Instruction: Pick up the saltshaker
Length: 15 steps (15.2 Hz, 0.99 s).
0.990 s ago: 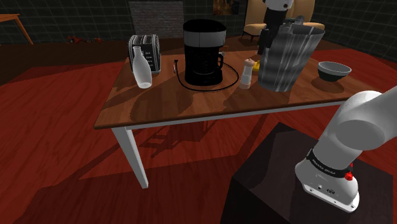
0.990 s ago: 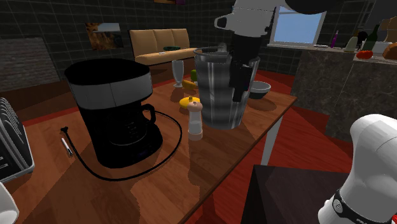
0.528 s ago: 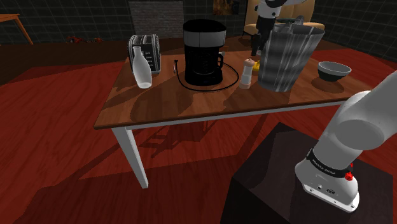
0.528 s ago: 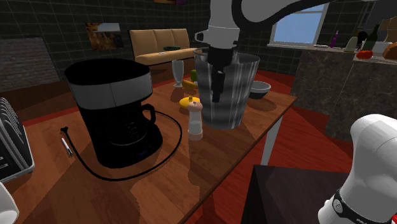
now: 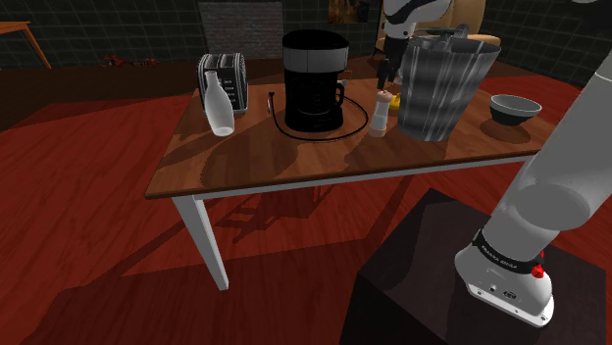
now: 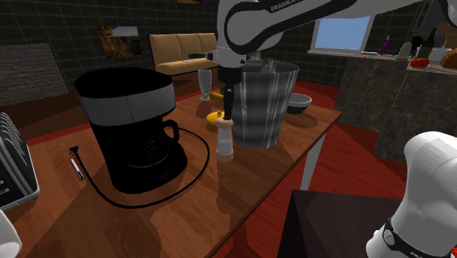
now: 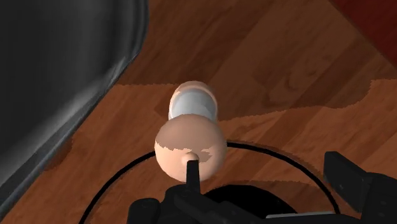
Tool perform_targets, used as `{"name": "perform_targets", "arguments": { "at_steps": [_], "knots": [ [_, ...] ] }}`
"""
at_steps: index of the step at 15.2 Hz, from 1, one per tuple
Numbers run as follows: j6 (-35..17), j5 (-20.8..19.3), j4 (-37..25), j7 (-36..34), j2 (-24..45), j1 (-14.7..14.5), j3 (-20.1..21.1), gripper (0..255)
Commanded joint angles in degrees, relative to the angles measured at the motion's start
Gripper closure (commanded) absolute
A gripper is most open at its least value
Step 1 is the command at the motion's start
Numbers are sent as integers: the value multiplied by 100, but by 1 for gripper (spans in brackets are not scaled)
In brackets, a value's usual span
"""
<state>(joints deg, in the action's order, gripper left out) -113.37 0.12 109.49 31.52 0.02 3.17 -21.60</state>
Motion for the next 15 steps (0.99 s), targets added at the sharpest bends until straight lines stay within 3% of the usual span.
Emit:
{"name": "perform_targets", "arguments": {
  "at_steps": [1,4,14,15],
  "knots": [
    [21,239,-416,313,473,109,-107,0],
    [99,612,-1112,680,1226,312,-164,0],
    [-436,695,-712,744,1376,332,-129,0],
    [-442,692,-698,745,1367,332,-131,255]
  ]
}}
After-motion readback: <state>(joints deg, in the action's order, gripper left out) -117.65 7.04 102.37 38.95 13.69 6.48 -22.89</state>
